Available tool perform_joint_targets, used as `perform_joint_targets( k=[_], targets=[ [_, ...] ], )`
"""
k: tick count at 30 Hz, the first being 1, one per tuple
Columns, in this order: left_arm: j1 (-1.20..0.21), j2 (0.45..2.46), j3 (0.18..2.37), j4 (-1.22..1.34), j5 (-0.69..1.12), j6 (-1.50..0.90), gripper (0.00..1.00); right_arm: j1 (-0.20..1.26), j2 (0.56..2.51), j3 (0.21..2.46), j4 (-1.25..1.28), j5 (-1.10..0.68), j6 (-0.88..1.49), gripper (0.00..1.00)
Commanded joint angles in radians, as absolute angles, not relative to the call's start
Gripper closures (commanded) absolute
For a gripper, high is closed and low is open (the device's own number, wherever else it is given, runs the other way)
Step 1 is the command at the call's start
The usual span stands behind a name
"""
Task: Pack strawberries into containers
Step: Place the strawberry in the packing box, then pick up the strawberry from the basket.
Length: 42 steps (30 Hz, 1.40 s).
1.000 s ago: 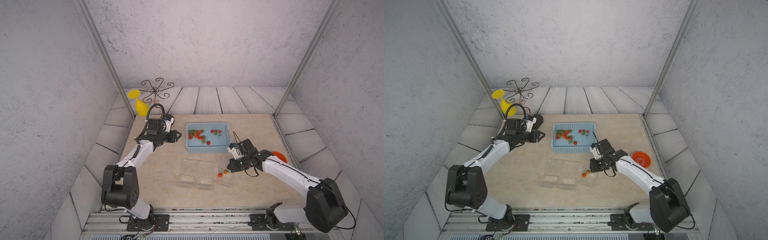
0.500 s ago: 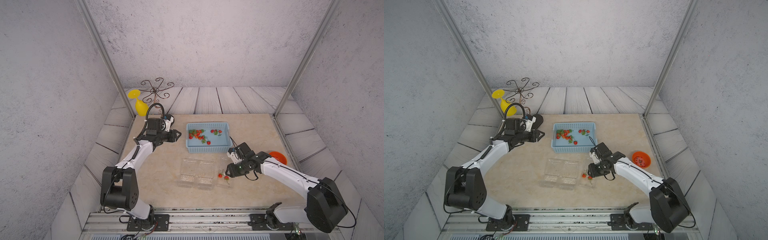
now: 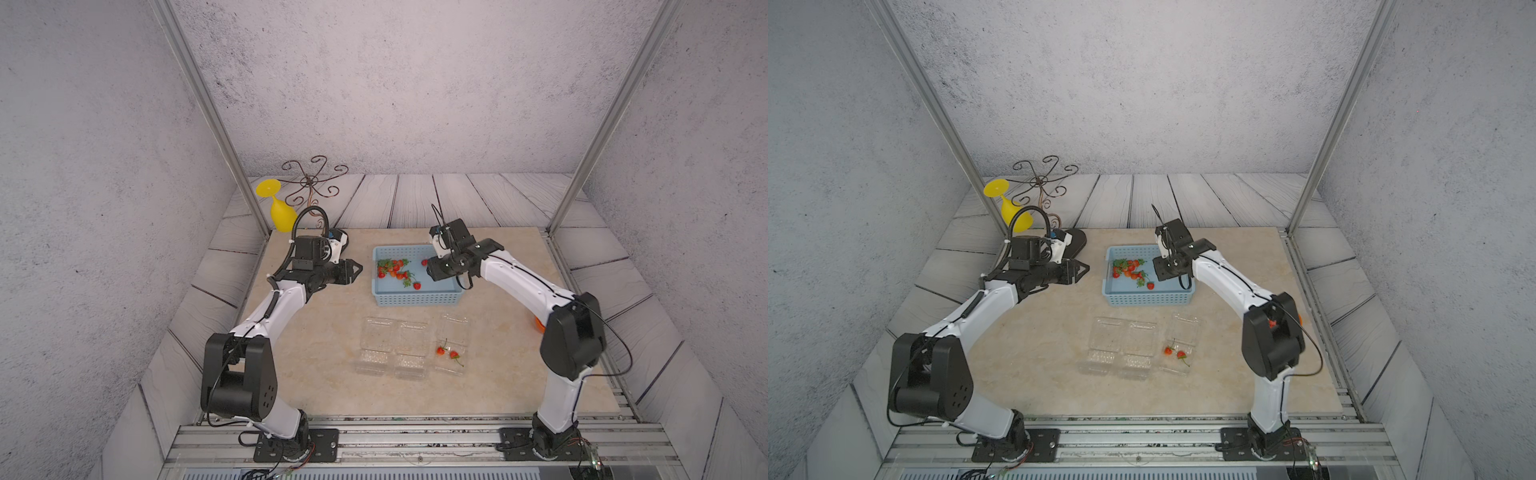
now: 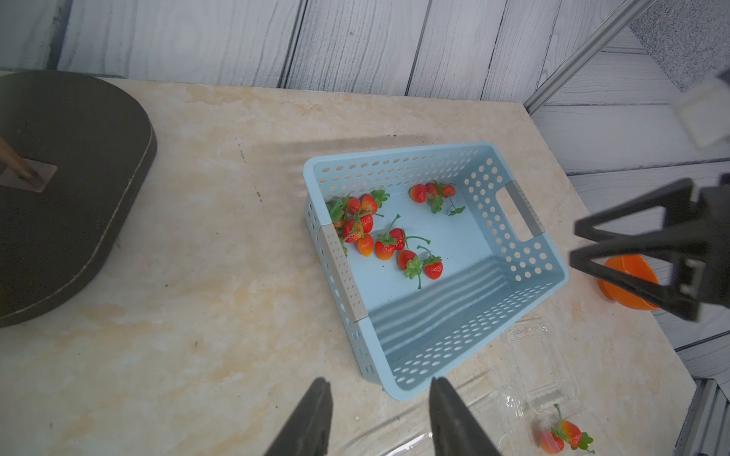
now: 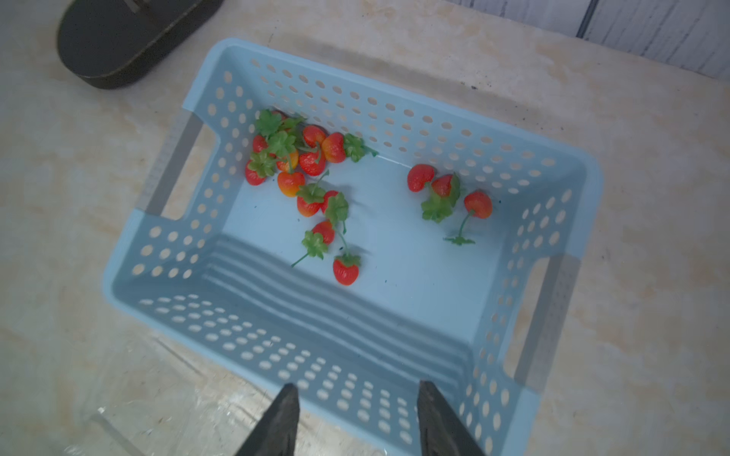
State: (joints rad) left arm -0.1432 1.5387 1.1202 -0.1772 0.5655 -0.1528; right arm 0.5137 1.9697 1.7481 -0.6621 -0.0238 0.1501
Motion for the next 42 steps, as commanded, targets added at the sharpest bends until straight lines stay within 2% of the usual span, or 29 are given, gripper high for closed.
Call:
perform_joint_targets(
  k=[1, 5, 8, 18, 29, 31, 37, 42],
  targets=[
    [-0.152, 1.530, 1.137, -0.189, 0.556, -0.129, 0.55, 0.489, 2.133, 1.905, -0.796, -0.027, 0.069, 0.50],
    [-0.152, 1.540, 1.138, -0.187, 0.560, -0.128, 0.55, 0.482, 2.306, 2.128, -0.900, -0.081, 0.023, 0.50],
    [-0.152, 1.545, 1.140, -0.189, 0.559, -0.127, 0.56, 0.482, 2.377, 2.198, -0.916, -0.126, 0.001, 0.49],
    [-0.151, 1.549, 1.145, -0.198, 0.555, -0.120, 0.55, 0.496, 2.450, 2.209, -0.894, -0.243, -0.008, 0.49],
    [-0.150, 1.538, 1.146, -0.209, 0.547, -0.110, 0.55, 0.500, 2.544, 2.302, -0.908, -0.216, -0.009, 0.53],
    [-0.150, 1.537, 1.146, -0.207, 0.547, -0.109, 0.55, 0.501, 2.556, 2.317, -0.907, -0.207, -0.007, 0.58],
    [-0.151, 1.534, 1.145, -0.207, 0.549, -0.110, 0.55, 0.501, 2.561, 2.347, -0.907, -0.193, 0.003, 0.81],
    [-0.152, 1.532, 1.146, -0.207, 0.552, -0.112, 0.55, 0.501, 2.507, 2.315, -0.896, -0.184, 0.000, 0.89]
  ],
)
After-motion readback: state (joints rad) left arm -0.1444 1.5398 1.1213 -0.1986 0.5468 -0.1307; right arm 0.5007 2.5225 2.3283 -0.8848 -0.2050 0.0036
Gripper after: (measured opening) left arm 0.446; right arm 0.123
